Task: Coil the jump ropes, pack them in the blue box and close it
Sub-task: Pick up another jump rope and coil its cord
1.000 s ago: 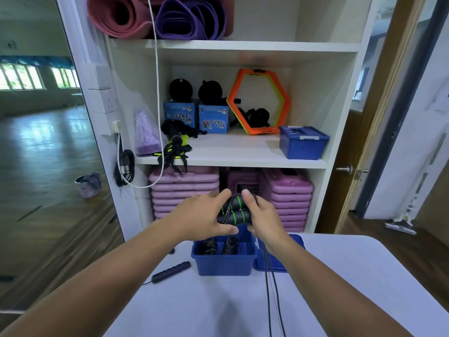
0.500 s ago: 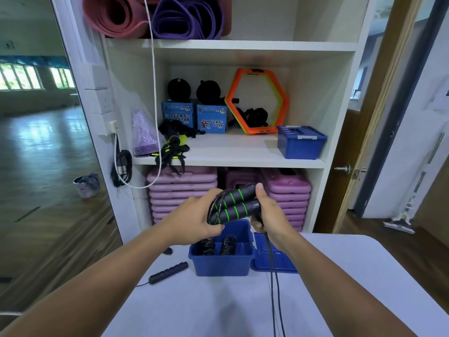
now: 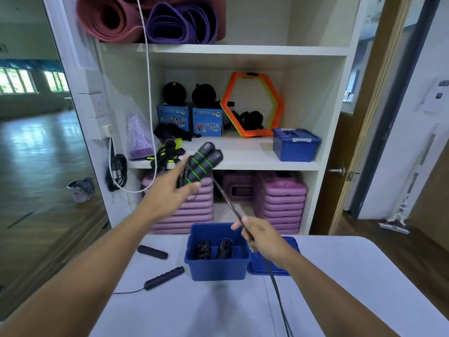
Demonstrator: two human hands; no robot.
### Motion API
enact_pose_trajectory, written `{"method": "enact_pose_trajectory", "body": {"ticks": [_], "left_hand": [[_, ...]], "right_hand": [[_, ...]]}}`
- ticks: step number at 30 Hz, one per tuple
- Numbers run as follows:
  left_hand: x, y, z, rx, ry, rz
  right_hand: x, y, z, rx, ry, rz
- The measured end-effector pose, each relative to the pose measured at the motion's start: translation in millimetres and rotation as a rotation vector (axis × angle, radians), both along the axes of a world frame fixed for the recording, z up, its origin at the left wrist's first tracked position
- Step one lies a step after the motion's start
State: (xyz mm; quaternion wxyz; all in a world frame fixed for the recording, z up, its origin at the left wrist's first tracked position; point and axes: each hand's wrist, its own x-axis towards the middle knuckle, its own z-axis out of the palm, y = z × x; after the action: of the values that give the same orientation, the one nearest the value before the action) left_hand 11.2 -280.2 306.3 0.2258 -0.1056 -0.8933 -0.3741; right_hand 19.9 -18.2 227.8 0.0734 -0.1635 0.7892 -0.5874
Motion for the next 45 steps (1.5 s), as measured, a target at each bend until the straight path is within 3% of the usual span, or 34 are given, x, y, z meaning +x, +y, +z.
{"method": "enact_pose_trajectory", "body": {"ticks": [5, 12, 19, 23, 26, 28, 33, 37, 42, 45], "left_hand": [[-24.4, -35.5, 7.2, -0.472, -0.089, 0.189], [-2.9, -23.5, -8.5, -0.784, -0.253, 0.008], [51.4, 15.7, 3.0, -0.791, -0.279, -0.245], [82.9, 29.1, 25.1, -0.543, -0.272, -0.365], [88.9, 23.0, 37.6, -0.238, -0.156, -0.371], [86.2, 18.8, 42.5, -0.08, -0.083, -0.385], [67.2, 23.2, 35.1, 0.065, 0.01, -0.322], [33.9, 9.3, 24.6, 0.083, 0.045, -0.13], [-3.1, -17.6, 6.7, -0.285, -0.051, 0.126], [-6.3, -20.8, -1.9, -0.438, -0.173, 0.126]], "right_hand": [[10.5, -8.7, 19.6, 0.399, 0.291, 0.099], [11.1, -22.2, 92.1, 0.622, 0.731, 0.164], [-6.6, -17.8, 136.4, 0.608, 0.806, 0.161], [-16.7, -9.0, 134.6, 0.269, 0.473, 0.222], [-16.6, 1.7, 121.7, -0.029, 0.249, 0.212], [-15.6, -3.1, 100.3, -0.066, 0.192, 0.185], [-7.8, -37.7, 46.4, -0.186, 0.089, 0.134], [5.4, -45.2, 17.6, 0.022, 0.13, 0.154], [15.8, -33.4, 24.3, 0.423, 0.295, 0.194], [18.8, -23.3, 56.0, 0.593, 0.499, 0.212]]}}
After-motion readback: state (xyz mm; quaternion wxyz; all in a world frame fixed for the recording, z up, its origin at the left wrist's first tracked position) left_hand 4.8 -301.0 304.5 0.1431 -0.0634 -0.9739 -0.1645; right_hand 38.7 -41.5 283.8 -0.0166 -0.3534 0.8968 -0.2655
